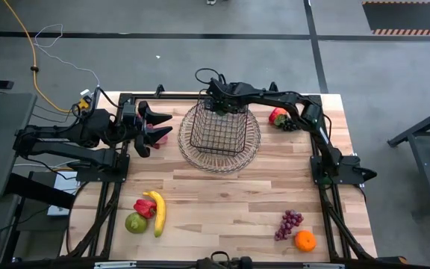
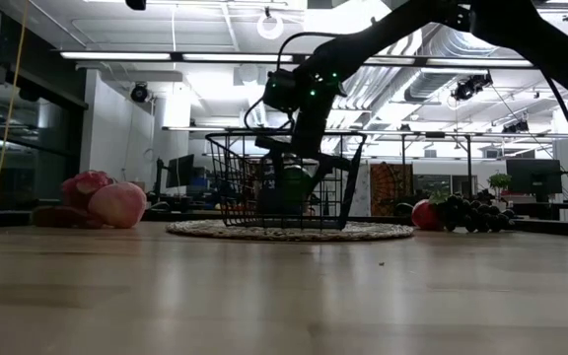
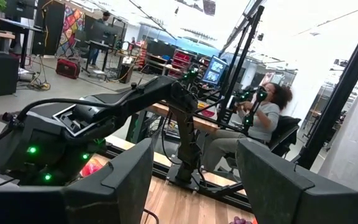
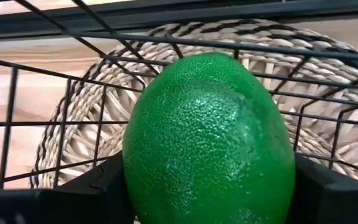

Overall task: Build produce basket
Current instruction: Put the green lime into the black wire basket, then put the orange into the black wire basket

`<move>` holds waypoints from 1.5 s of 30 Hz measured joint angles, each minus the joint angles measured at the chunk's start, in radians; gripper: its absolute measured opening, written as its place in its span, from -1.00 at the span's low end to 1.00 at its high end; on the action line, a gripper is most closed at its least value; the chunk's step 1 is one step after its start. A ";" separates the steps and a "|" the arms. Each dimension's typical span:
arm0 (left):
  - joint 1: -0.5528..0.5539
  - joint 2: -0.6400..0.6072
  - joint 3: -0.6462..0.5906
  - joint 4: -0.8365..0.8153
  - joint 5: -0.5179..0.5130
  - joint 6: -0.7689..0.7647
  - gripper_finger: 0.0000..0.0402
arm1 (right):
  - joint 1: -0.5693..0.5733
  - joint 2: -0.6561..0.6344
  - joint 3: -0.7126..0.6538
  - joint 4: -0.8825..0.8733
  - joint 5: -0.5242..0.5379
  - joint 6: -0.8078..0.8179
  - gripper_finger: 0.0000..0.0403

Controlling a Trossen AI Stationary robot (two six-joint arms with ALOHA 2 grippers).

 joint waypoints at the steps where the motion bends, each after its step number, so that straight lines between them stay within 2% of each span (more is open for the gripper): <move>1: 0.000 0.000 0.000 0.000 0.000 0.000 0.09 | 0.000 0.000 0.000 0.003 0.000 -0.005 0.31; 9: 0.000 0.000 0.000 0.000 -0.007 0.000 0.09 | -0.001 0.000 0.000 0.043 -0.001 -0.007 0.37; 20: 0.000 0.000 0.000 0.000 -0.022 0.000 0.08 | -0.001 0.000 0.000 0.050 -0.005 0.013 0.92; 25: 0.000 0.000 0.000 0.000 -0.022 0.000 0.09 | -0.006 -0.032 -0.001 0.062 0.006 -0.010 0.97; 29: 0.000 0.000 0.000 0.000 -0.024 0.000 0.09 | -0.010 -0.101 -0.001 0.068 0.065 -0.144 0.97; 32: 0.000 0.000 0.000 0.000 -0.026 0.000 0.09 | -0.010 -0.171 -0.001 0.054 0.067 -0.305 0.98; 36: 0.000 0.000 0.000 0.000 -0.026 0.000 0.09 | 0.043 -0.292 -0.001 -0.084 0.094 -0.484 0.98; 41: -0.001 0.000 0.000 -0.002 -0.026 0.000 0.09 | 0.147 -0.434 -0.004 -0.246 0.248 -0.575 0.98; 45: -0.001 0.006 0.000 -0.008 -0.026 0.000 0.09 | 0.224 -0.574 -0.152 -0.196 0.251 -0.610 0.98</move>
